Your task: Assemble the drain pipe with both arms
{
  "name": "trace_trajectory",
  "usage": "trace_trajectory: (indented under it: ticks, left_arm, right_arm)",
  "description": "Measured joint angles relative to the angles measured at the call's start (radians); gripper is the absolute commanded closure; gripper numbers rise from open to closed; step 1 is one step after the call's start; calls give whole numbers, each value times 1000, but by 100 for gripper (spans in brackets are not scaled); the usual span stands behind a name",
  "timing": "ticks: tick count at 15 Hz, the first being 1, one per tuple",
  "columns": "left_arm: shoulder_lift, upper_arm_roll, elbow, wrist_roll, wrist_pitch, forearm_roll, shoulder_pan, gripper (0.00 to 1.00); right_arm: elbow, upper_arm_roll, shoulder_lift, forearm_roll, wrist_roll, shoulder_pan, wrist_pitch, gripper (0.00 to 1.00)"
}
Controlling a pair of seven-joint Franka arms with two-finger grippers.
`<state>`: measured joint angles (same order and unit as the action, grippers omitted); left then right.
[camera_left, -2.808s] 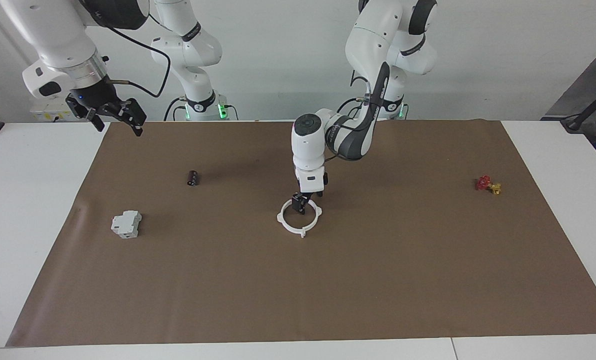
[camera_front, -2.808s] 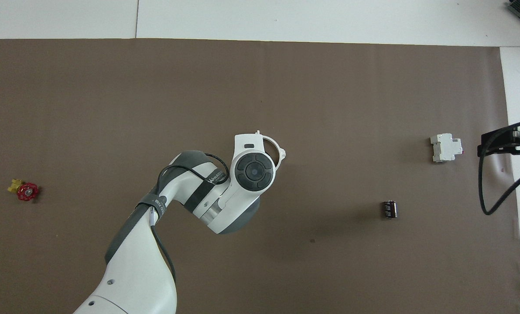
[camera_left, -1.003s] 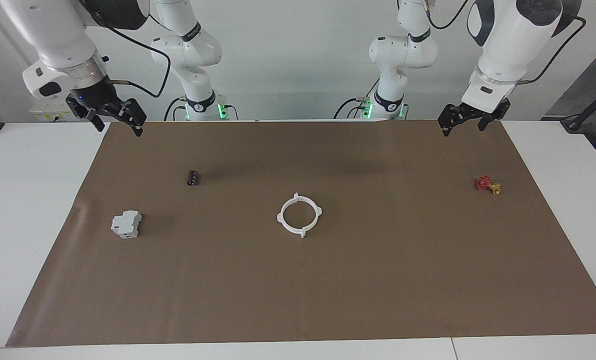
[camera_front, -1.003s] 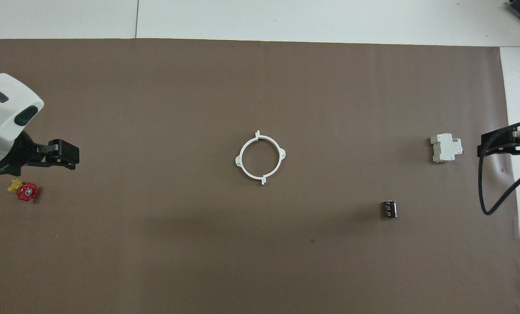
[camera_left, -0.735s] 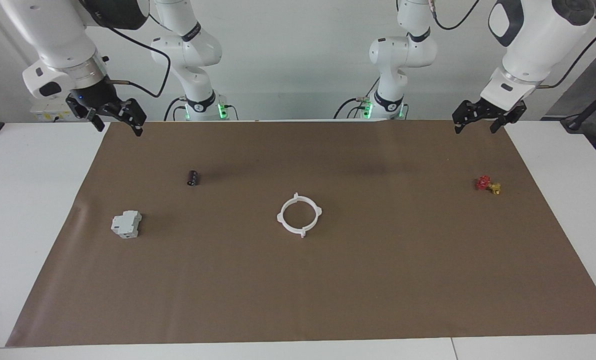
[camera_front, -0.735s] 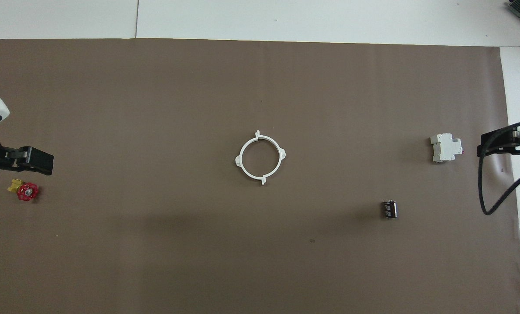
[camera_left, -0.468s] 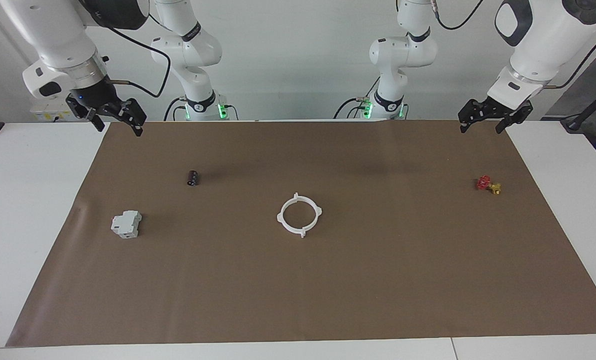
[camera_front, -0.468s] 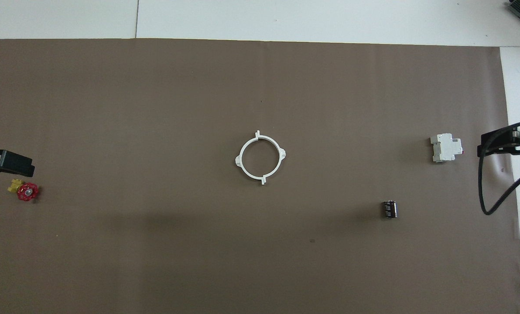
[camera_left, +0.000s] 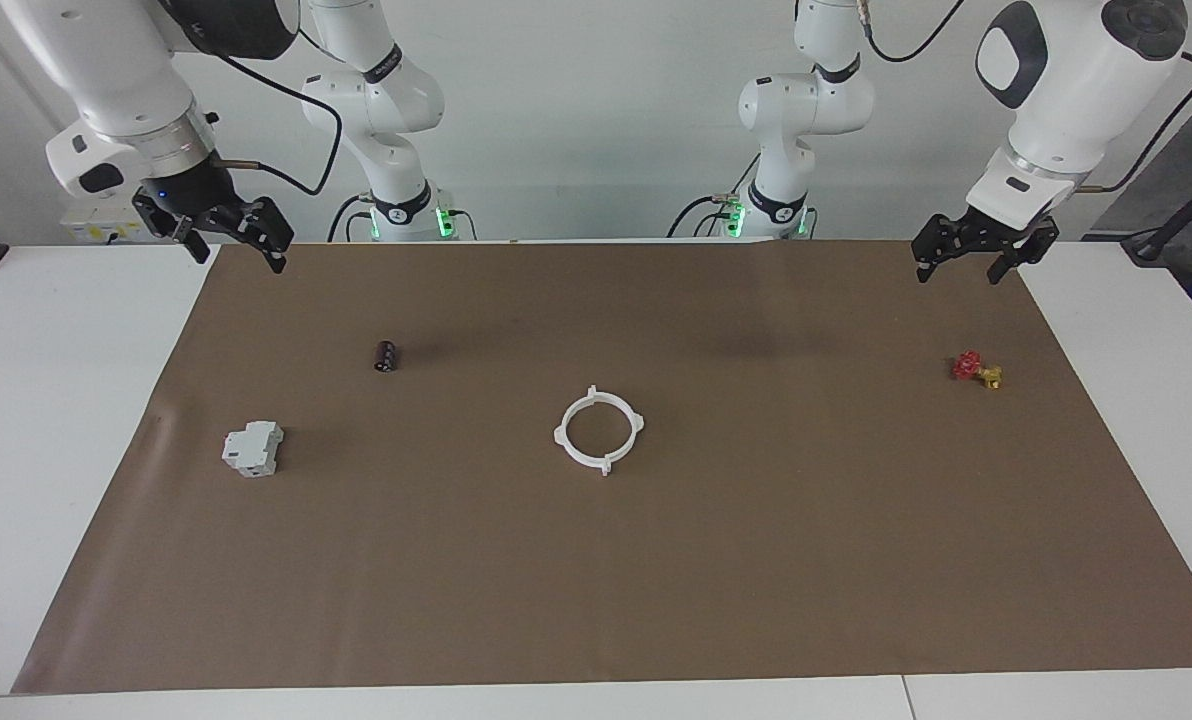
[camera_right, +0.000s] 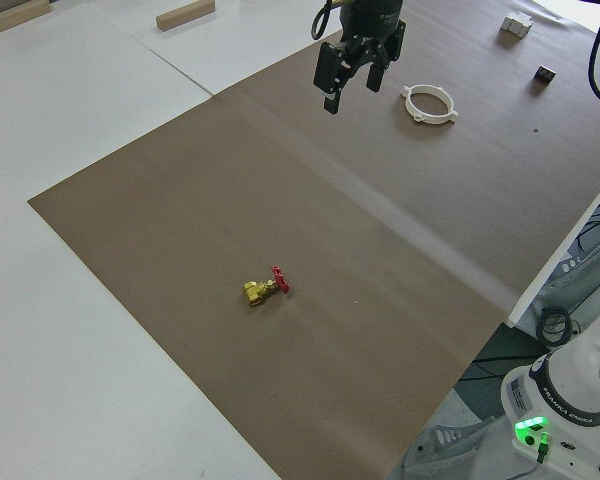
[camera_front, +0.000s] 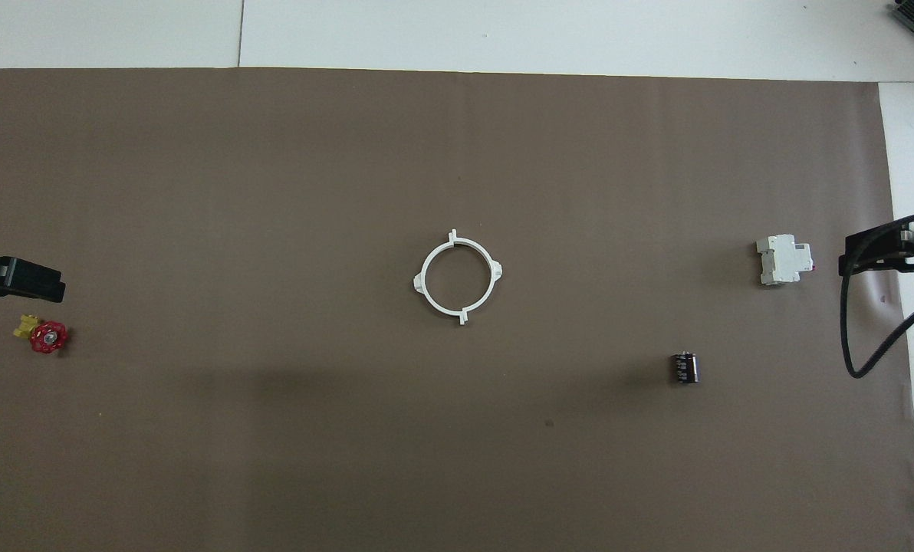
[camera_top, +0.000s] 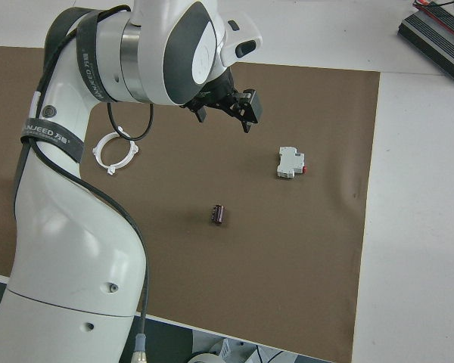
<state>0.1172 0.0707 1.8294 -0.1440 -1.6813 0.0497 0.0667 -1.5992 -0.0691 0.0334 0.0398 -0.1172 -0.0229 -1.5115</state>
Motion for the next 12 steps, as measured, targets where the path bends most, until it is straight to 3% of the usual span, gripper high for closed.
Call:
trace_trajectory:
  ticks: [12]
  left_arm:
    - [10, -22, 3, 21, -39, -19, 4, 0]
  right_arm:
    - [0, 2, 0, 0, 0, -10, 0, 0]
